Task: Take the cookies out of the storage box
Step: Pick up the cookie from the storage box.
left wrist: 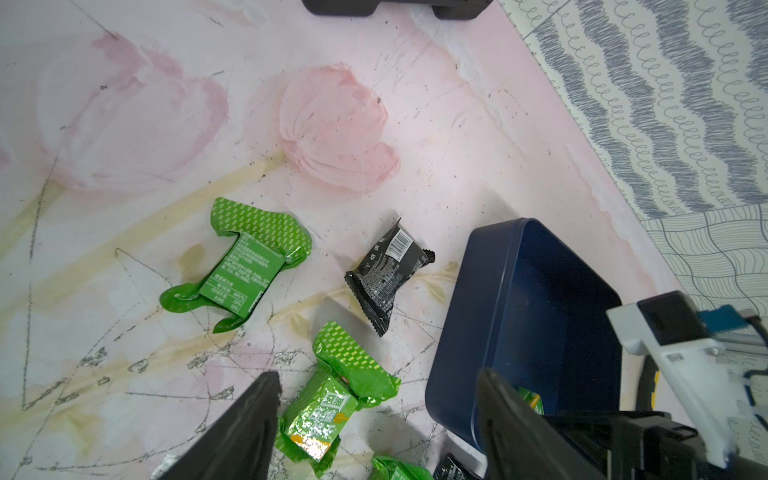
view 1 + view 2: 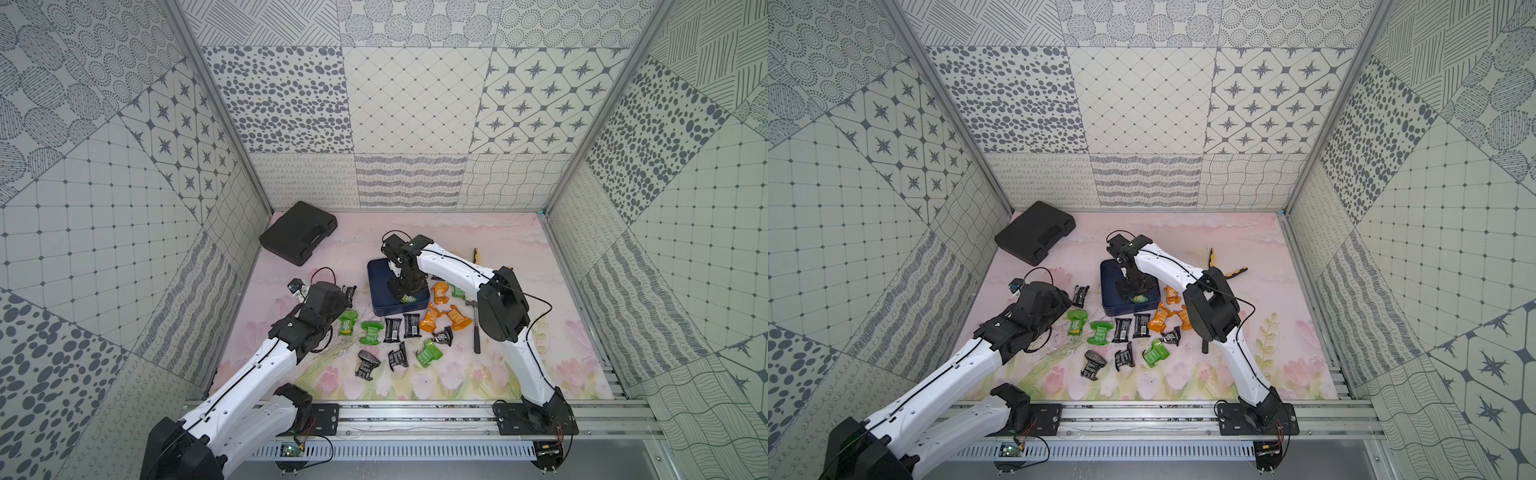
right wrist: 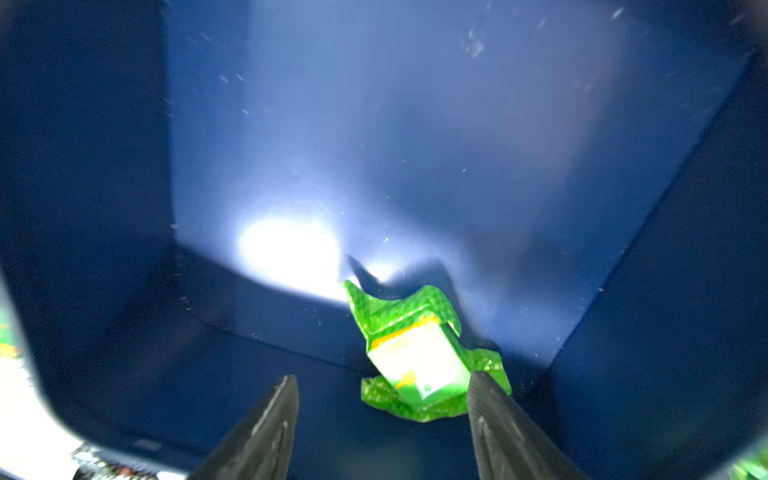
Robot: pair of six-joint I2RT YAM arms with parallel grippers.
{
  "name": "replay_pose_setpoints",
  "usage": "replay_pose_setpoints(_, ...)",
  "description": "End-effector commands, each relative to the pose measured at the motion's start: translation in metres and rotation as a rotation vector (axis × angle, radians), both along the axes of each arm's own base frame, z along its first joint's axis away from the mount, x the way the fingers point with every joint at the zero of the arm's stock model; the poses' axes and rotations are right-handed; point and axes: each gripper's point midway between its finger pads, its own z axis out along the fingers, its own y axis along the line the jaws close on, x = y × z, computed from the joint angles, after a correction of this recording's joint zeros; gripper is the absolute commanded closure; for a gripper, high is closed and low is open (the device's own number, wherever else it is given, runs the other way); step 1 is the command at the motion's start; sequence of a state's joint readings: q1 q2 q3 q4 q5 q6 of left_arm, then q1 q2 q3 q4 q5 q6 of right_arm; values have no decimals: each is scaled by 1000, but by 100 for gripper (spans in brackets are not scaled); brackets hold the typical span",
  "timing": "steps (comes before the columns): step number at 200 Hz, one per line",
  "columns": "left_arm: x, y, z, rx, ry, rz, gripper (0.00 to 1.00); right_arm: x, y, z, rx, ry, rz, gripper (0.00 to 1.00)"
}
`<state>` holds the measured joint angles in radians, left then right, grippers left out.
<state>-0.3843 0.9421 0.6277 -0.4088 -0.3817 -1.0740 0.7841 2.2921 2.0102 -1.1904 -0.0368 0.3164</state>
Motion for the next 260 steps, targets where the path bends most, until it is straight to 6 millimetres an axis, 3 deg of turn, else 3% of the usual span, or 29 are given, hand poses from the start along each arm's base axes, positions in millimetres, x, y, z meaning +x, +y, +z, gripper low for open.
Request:
replay_pose_setpoints(1,10,-5,6,-64,-20,0,23,-2,-3,-7,-34,25,15,30)
replay_pose_setpoints(30,12,-4,7,-76,-16,12,24,-1,-3,-16,-43,48,7,31)
replay_pose_setpoints(68,15,-2,8,-81,-8,24,23,11,-1,-19,-42,29,-7,40)
replay_pose_setpoints(109,18,-2,9,-81,4,28,24,24,1,-20,-59,-12,6,51)
replay_pose_setpoints(160,18,0,9,-74,7,35,25,35,8,-12,-23,-36,11,72)
replay_pose_setpoints(227,20,-1,10,-84,8,38,26,73,15,8,29,-132,-24,72)
replay_pose_setpoints(260,21,-1,11,-83,6,37,27,80,19,21,54,-162,-24,72)
